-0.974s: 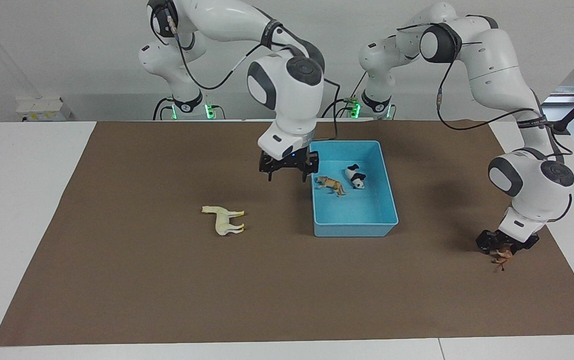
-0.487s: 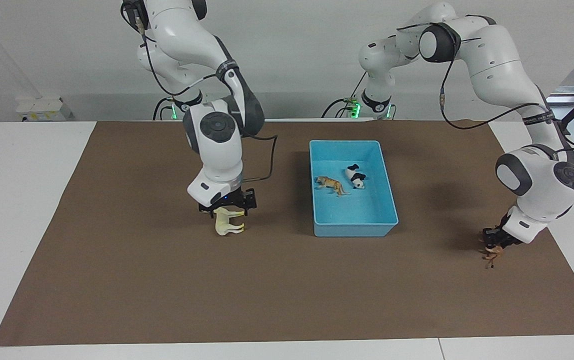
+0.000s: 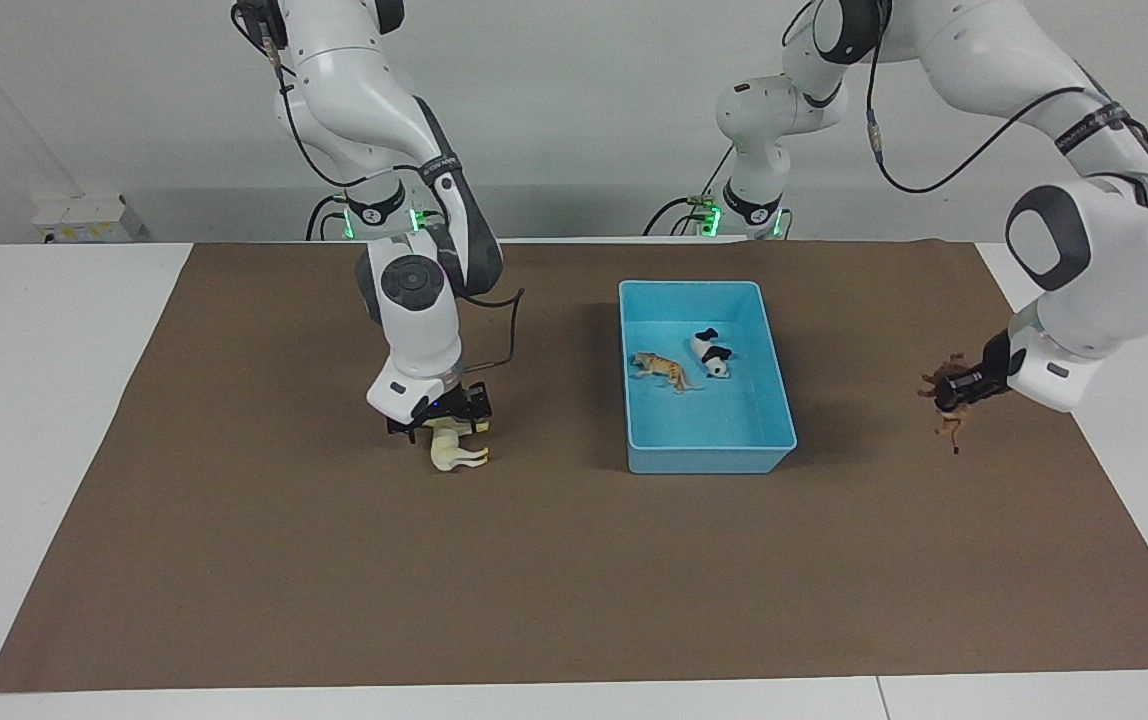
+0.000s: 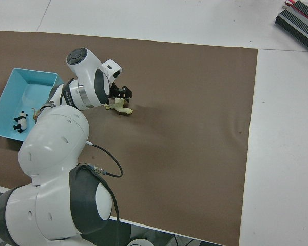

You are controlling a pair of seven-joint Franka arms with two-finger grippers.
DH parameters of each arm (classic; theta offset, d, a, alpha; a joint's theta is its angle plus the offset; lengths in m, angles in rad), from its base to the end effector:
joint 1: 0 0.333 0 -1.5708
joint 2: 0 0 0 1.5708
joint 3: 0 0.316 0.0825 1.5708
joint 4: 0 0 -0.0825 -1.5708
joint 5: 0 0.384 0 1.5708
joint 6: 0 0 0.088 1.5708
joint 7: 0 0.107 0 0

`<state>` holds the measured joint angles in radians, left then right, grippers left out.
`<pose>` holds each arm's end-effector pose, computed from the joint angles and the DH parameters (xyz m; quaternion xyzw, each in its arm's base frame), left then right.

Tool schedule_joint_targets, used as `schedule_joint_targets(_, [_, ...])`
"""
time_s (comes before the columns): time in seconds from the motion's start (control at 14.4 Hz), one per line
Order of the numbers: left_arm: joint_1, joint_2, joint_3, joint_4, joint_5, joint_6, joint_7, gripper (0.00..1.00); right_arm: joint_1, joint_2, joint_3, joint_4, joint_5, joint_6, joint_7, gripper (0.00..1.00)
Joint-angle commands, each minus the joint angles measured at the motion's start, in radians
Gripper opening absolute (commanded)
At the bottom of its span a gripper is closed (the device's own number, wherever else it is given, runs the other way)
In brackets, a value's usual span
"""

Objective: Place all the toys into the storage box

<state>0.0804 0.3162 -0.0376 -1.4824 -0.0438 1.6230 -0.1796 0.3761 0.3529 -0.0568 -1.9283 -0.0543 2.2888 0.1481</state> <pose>0.6368 0.0257 0.4809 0.9892 0.1139 -0.0892 0.0215 0.5889 0.1952 0.3072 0.9940 0.1049 0.0109 0.0286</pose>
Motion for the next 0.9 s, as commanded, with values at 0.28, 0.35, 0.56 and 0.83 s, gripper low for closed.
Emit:
schedule_joint_targets(0.28, [-0.325, -0.239, 0.013, -0.424, -0.129, 0.266, -0.657, 0.0, -0.023, -0.008, 0.005, -0.08, -0.015, 0.113, -0.061, 1.0])
schedule_joint_targets(0.35, [-0.361, -0.25, 0.013, -0.468, -0.137, 0.337, -0.7, 0.0, -0.023, 0.003, 0.005, -0.078, -0.015, 0.129, -0.061, 1.0])
schedule_joint_targets(0.56, [-0.401, -0.29, 0.015, -0.588, -0.136, 0.477, -0.719, 0.0, -0.028, 0.023, 0.006, -0.031, -0.006, 0.175, -0.025, 1.0])
schedule_joint_targets(0.83, [-0.399, -0.287, 0.016, -0.578, -0.136, 0.486, -0.706, 1.0, 0.013, 0.029, 0.011, 0.035, 0.002, 0.121, 0.088, 1.0])
